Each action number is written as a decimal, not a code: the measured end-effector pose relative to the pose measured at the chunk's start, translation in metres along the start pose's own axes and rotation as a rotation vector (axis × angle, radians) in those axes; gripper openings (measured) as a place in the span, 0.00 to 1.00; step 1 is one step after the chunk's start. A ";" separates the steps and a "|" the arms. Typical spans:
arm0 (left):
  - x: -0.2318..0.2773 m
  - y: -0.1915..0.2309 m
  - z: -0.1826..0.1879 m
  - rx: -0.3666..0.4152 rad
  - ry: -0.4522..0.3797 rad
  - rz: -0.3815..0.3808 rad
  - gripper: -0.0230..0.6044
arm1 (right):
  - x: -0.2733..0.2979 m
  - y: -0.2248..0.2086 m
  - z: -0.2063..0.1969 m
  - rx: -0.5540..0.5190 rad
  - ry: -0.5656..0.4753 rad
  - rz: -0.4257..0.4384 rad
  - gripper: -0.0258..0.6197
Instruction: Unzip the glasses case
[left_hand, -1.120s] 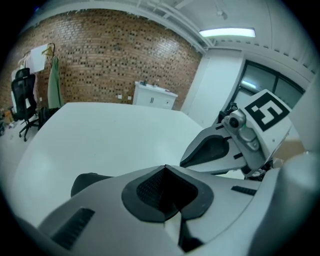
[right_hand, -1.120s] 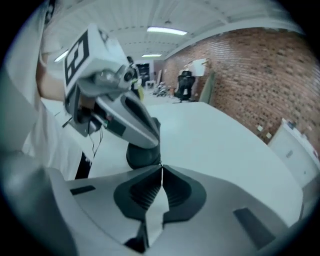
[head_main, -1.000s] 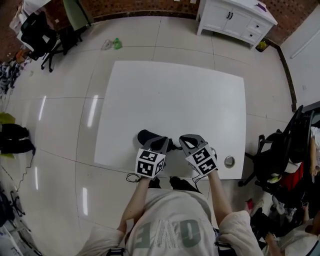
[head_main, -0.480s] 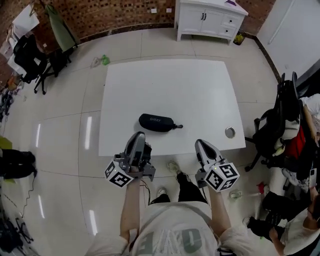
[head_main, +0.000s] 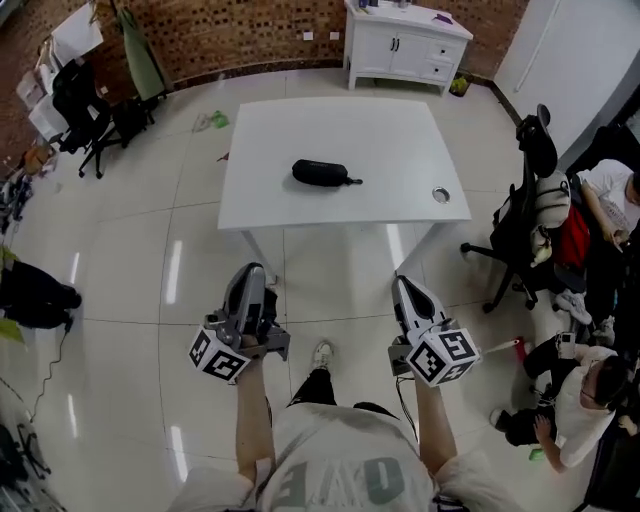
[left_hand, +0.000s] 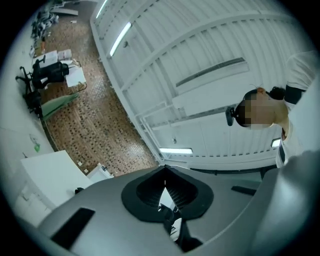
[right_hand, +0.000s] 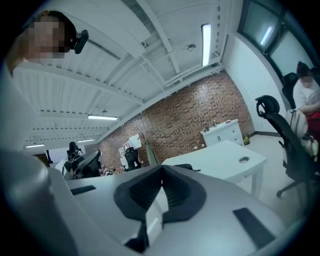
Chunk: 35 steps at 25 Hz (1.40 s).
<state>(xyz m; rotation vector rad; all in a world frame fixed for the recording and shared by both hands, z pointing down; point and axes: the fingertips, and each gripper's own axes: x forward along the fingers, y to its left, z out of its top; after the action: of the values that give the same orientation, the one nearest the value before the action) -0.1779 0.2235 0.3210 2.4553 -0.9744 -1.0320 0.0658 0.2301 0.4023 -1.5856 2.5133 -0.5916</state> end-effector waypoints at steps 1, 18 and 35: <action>-0.023 -0.022 0.000 0.006 -0.012 0.003 0.04 | -0.028 0.009 -0.007 -0.003 -0.012 0.001 0.04; -0.307 -0.361 -0.038 0.079 0.084 0.132 0.05 | -0.431 0.155 -0.105 -0.003 -0.009 -0.057 0.04; -0.350 -0.415 -0.044 0.128 0.165 0.140 0.04 | -0.491 0.234 -0.112 -0.103 -0.026 -0.053 0.04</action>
<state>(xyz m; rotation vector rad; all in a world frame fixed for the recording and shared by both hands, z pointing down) -0.1294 0.7665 0.3212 2.4844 -1.1702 -0.7306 0.0550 0.7836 0.3612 -1.6880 2.5285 -0.4506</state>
